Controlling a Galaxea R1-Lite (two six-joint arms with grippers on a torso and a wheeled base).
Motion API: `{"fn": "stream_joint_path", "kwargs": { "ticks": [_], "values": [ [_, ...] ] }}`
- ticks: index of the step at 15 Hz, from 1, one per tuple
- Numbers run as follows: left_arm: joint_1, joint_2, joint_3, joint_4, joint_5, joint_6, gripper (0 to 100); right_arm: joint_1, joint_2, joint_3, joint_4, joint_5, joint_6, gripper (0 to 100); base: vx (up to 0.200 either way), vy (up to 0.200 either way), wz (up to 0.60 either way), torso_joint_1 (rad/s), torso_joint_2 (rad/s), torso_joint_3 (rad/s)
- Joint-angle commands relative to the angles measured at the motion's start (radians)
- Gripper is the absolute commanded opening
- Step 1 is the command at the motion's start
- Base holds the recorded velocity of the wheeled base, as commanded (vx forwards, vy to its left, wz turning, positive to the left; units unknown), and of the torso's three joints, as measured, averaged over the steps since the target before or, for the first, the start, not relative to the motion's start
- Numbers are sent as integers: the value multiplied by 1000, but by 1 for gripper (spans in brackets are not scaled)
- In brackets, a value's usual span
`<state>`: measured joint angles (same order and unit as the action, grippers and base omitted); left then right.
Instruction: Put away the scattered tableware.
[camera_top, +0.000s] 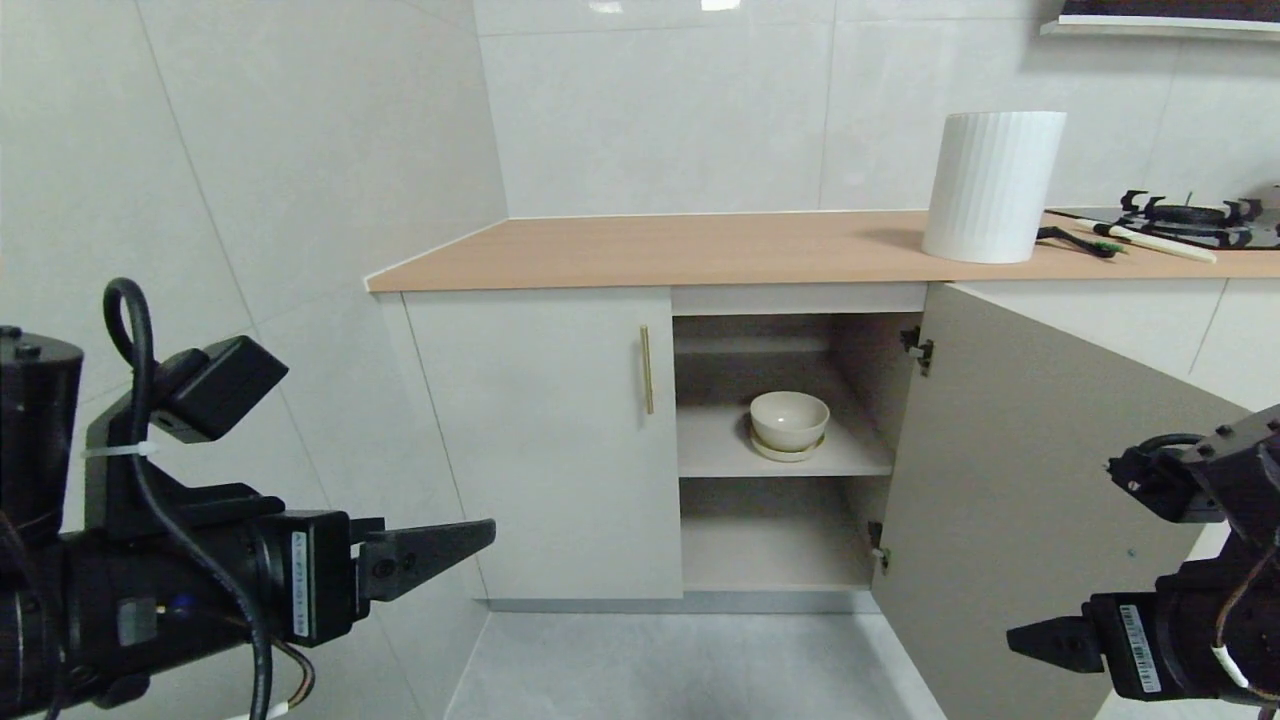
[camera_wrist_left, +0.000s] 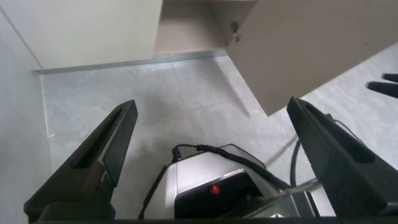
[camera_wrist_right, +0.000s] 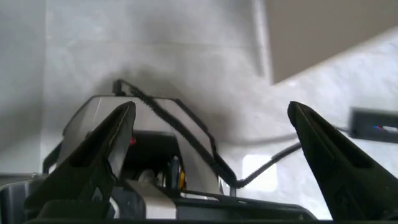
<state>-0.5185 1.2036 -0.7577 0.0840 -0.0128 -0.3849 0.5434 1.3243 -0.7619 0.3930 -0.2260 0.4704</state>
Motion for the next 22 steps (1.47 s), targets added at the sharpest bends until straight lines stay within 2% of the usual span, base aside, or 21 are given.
{"fn": "stream_joint_path", "kwargs": {
  "ticks": [1,5,8,10,14,16,19,22],
  "values": [
    [0,2,0,0,-1,0,100,-31,15,-8,4,0,-18,100,0,-200,0,-12,-2,2],
    [0,2,0,0,-1,0,100,-158,47,-8,10,-1,-81,100,0,-200,0,4,-1,2],
    [0,4,0,0,-1,0,100,-298,47,-8,23,-10,-177,100,0,0,0,0,0,0],
    [0,4,0,-1,-1,-2,100,-436,52,-16,21,-47,-257,100,0,0,0,0,0,0],
    [0,5,0,0,-1,-2,100,-605,115,-60,-32,-61,-277,100,0,0,0,0,0,0],
    [0,7,0,-1,-1,-2,100,-648,155,-63,-103,-59,-277,100,0,0,0,0,0,0],
    [0,8,0,-1,-1,-3,100,-692,276,-56,-278,-64,-265,100,0,0,0,0,0,0],
    [0,8,0,-1,-1,-3,100,-714,346,-57,-358,-58,-230,100,0,0,0,0,0,0]
  ]
}}
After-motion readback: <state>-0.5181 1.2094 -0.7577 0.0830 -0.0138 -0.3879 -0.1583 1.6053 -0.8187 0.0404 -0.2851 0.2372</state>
